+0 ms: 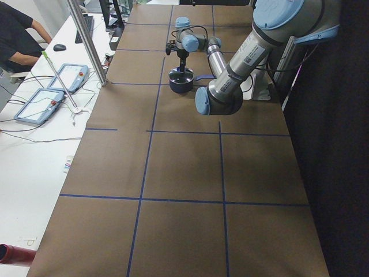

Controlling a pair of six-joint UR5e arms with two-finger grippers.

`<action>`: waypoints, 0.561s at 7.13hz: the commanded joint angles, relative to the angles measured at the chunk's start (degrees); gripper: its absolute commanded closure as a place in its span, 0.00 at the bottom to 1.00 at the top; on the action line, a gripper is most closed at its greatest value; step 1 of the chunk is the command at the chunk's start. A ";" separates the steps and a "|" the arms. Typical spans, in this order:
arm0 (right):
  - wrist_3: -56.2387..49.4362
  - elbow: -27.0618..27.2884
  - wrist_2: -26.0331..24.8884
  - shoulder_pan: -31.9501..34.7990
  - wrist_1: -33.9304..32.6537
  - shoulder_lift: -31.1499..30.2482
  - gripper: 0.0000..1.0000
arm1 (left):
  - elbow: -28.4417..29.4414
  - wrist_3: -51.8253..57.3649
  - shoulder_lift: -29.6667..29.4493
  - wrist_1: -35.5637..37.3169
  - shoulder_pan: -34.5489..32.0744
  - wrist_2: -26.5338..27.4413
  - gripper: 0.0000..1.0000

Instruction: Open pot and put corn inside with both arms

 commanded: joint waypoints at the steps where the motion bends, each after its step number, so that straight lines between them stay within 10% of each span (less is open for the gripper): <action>1: 0.00 -0.04 0.02 0.00 0.00 0.03 0.00 | 1.21 0.04 -0.21 -0.42 0.00 0.26 0.01; 2: 0.00 -0.04 0.02 0.00 0.00 0.03 0.00 | 1.22 0.04 -0.65 -0.42 -0.08 0.35 0.19; 4: -0.09 -0.13 -0.06 0.00 0.00 -0.05 0.00 | 1.13 0.39 -1.00 -0.42 -0.08 0.71 0.88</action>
